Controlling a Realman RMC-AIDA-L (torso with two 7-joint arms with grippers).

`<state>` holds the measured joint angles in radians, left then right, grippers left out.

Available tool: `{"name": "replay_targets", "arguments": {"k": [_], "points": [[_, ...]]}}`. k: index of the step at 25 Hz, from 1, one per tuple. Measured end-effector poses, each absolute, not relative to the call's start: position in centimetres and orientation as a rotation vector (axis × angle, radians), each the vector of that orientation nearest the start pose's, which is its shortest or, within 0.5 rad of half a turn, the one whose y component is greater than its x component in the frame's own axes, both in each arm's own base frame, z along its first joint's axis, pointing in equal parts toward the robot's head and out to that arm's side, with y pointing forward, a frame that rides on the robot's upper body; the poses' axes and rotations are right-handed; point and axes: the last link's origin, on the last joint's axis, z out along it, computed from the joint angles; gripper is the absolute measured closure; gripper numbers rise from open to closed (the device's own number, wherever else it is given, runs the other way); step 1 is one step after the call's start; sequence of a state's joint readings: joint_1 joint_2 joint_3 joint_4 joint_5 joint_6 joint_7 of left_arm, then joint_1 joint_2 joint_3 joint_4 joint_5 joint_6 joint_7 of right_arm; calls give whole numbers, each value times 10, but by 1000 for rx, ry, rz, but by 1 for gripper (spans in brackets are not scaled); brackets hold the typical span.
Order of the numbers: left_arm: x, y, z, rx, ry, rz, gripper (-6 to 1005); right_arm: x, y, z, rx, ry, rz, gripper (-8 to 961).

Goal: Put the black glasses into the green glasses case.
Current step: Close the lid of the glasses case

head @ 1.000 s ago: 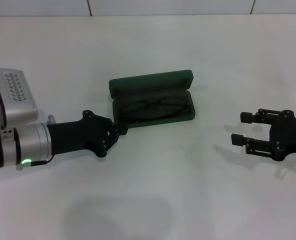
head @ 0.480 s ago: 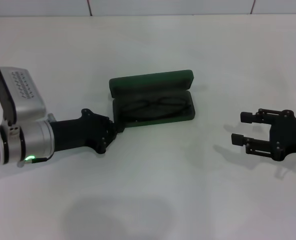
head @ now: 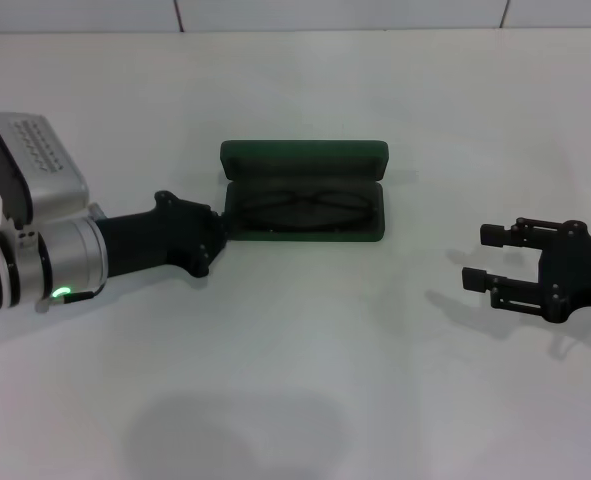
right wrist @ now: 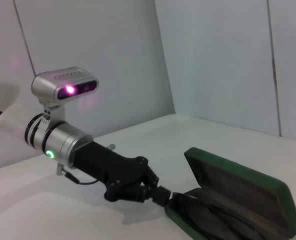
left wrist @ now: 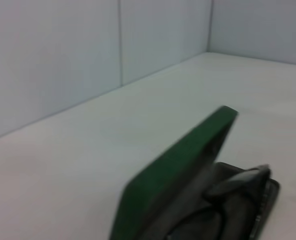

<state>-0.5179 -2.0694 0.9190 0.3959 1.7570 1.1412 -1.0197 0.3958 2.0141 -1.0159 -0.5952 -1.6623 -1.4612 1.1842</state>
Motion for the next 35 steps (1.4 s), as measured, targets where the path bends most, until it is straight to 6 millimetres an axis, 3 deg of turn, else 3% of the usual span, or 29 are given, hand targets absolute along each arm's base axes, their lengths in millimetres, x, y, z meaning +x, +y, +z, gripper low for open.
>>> {"name": "replay_targets", "arguments": {"k": [8,15,22,29,35], "points": [[-302,343,-42,-2530,-561,-455,957,284,306,-6,-2697,474,721,324],[-297,344,-15,-2412,-952,-651,957,285,306,-6,-2693,477,719,324],[-286,349,-6,-2291,-1143,-794,956,285,307,-6,-2689,476,714,324],[-254,370,-2,-2286,-1172,-886,956,286,310,-5,-2676,479,697,323],[-214,395,-14,-2307,-1205,-800,955,286,310,-6,-2673,482,694,323]]}}
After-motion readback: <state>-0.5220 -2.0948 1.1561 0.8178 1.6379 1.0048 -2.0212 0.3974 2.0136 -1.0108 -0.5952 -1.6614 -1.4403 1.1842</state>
